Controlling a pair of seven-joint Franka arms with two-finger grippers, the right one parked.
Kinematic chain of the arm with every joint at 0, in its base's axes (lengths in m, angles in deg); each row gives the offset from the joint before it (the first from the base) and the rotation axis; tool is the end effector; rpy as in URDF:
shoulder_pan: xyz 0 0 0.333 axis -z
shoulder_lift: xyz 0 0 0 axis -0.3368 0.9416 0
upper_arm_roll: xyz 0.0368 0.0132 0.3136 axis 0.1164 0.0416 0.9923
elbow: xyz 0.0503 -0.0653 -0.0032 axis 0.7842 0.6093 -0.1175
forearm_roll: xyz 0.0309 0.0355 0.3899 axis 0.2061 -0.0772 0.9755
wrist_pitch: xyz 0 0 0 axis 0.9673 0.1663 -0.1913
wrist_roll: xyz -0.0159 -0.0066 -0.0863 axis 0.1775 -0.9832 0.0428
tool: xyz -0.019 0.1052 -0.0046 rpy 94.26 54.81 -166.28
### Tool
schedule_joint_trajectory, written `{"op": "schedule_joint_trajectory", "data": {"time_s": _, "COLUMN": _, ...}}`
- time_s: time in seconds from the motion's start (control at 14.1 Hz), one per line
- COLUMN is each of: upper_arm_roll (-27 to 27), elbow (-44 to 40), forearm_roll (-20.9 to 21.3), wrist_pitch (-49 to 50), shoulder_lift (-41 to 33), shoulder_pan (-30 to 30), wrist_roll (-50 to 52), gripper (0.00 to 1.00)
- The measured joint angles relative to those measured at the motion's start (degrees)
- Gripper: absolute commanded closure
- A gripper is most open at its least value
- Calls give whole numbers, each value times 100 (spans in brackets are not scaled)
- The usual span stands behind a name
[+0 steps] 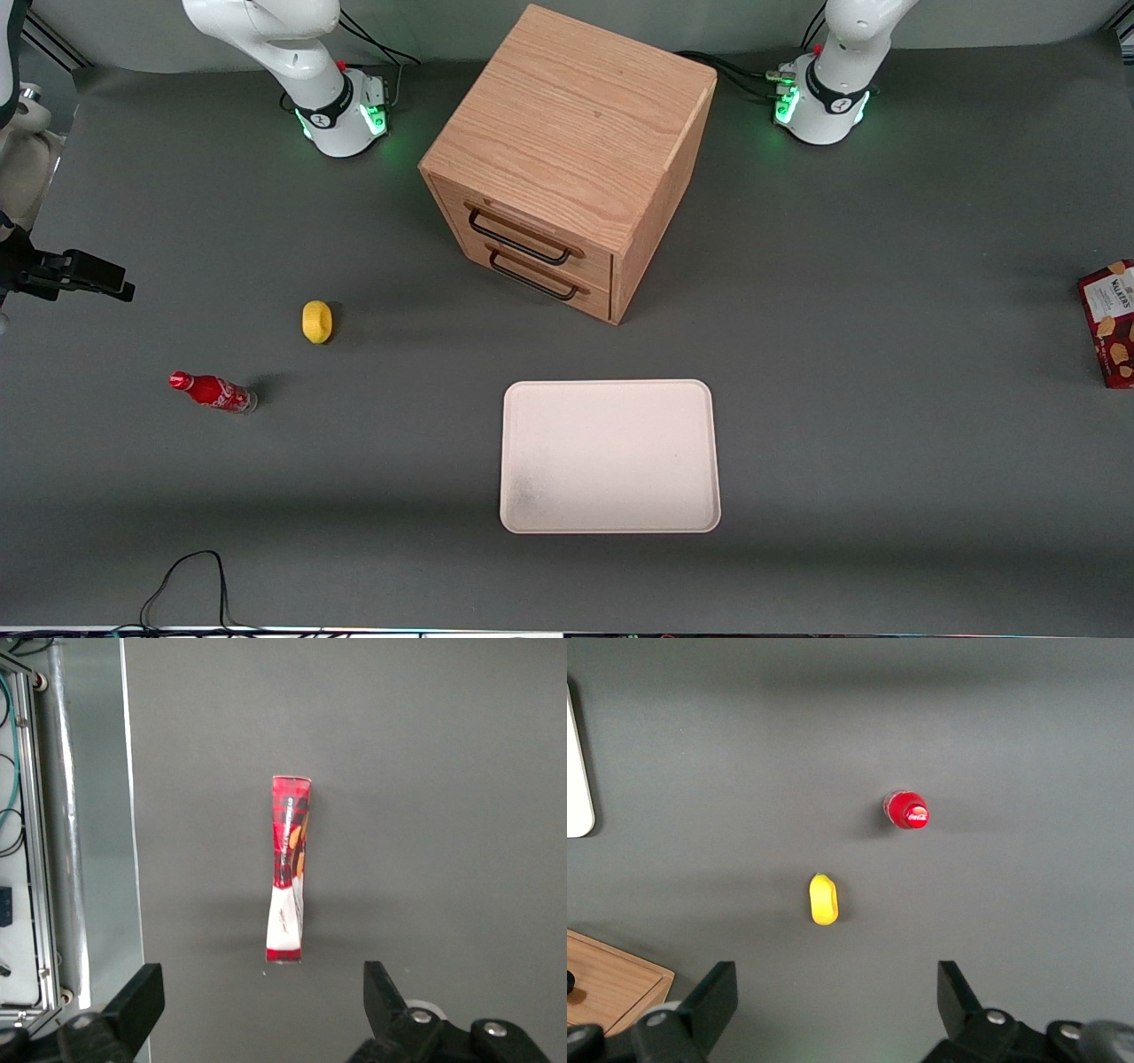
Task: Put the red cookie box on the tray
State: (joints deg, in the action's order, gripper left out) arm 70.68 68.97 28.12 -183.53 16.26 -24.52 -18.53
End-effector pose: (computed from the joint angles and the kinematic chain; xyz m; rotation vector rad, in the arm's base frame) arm 0.4993 0.4682 0.4940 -3.1296 -0.0113 -0.0383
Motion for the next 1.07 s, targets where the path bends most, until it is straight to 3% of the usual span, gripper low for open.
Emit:
{"op": "schedule_joint_trajectory", "data": {"time_s": 0.5, "upper_arm_roll": -38, "elbow": 1338, "forearm_roll": -1, "wrist_pitch": -1804, "shoulder_lift": 564, "shoulder_pan": 0, "wrist_roll": -391, "gripper": 0}}
{"op": "schedule_joint_trajectory", "data": {"time_s": 1.07, "upper_arm_roll": -46, "elbow": 1469, "forearm_roll": -324, "wrist_pitch": -2539, "shoulder_lift": 1163, "shoulder_pan": -1, "wrist_roll": -730, "gripper": 0}}
